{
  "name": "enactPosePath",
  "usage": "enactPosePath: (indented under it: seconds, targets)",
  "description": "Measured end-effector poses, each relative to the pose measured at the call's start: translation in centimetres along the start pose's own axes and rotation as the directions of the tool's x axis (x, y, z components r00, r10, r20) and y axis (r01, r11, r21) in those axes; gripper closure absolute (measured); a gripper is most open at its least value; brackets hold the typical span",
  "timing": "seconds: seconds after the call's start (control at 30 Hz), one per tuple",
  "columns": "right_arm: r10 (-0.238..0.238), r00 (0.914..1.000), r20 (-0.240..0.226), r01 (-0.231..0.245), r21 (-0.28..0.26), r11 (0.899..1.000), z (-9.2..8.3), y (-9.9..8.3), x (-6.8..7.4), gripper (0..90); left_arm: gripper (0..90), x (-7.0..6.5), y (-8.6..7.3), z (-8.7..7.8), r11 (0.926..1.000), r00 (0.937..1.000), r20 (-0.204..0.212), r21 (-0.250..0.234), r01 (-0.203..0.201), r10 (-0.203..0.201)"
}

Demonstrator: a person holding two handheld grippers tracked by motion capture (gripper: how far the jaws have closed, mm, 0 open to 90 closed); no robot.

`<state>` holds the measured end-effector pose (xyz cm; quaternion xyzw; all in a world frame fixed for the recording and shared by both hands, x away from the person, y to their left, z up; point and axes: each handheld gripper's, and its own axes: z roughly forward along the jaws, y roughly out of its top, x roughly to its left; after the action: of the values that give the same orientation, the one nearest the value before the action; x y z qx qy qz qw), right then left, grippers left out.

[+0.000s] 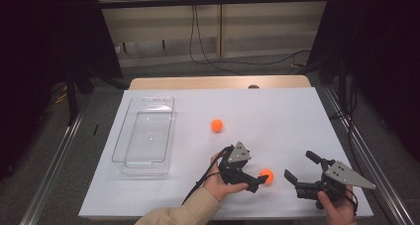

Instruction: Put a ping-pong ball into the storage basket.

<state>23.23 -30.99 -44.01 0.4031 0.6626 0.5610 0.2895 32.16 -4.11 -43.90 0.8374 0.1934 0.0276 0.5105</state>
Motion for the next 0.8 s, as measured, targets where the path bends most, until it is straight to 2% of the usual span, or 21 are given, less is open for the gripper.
enactPosePath:
  seconds: [0.6, 0.8]
  targets:
    - [0.001, 1.0, 0.0, -0.001, 0.001, 1.0, 0.0, 0.0, 0.0, 1.1, 2.1, -0.4, 0.2, 0.8, 0.9992, 1.0, 0.001, 0.039, -0.006, 0.006]
    - [0.0, 1.0, 0.0, 0.0, 0.001, 1.0, 0.0, 0.0, 0.0, 1.1, 3.8, -0.6, 0.3, 1.0, 0.9984, 0.9997, 0.016, 0.053, -0.019, 0.018]
